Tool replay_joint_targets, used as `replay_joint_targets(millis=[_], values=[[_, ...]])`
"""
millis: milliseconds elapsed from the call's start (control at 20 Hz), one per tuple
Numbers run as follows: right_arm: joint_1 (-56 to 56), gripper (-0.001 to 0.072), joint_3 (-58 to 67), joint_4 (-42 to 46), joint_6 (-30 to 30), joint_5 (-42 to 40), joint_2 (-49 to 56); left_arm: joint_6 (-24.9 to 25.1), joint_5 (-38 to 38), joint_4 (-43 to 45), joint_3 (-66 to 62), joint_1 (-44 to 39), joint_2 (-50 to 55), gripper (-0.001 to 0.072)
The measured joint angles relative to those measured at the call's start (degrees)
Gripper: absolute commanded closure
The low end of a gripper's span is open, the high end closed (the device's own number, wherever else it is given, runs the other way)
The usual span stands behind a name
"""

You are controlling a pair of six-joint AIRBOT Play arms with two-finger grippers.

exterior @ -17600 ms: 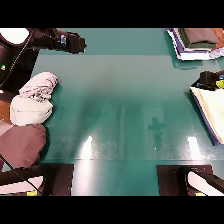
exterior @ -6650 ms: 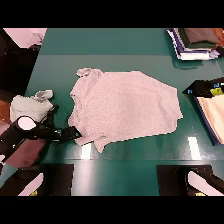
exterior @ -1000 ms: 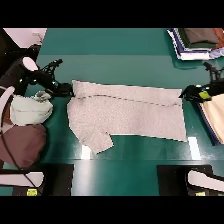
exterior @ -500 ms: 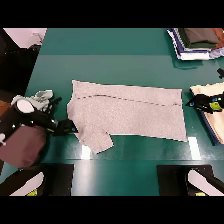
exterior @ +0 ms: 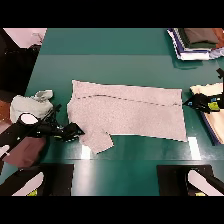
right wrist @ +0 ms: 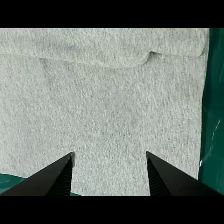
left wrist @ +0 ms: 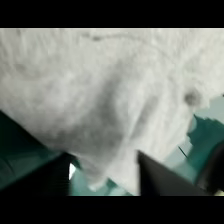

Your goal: Fold the shirts.

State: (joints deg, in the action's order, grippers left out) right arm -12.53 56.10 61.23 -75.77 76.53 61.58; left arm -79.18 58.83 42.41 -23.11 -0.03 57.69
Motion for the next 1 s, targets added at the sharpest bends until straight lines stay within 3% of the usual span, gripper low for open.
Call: replay_joint_targets(millis=[50,400,650,750,1000], values=[[0.0,0.0209,0.0,0.0,0.0,0.0,0.0,0.0,-0.9,0.0,0.2,0.0,0.0,0.0686],[-3.1,0.0209,-1.8,0.9,0.2,4.8,-0.8,1.6,2.5,-1.8,-2.0,0.0,-1.4,0.0685],[-10.3,0.0209,-12.4,7.5,0.4,5.7,-4.9,2.8,7.4,-1.7,-7.6,0.0,-3.7,0.0685],[-13.4,0.0282,-17.1,8.7,0.5,5.3,-5.2,3.0,8.2,-1.7,-9.0,0.0,-4.1,0.0685],[-16.4,0.0282,-24.4,9.1,1.8,2.2,-2.0,3.9,8.9,-1.1,-10.2,0.0,-4.3,0.0685]])
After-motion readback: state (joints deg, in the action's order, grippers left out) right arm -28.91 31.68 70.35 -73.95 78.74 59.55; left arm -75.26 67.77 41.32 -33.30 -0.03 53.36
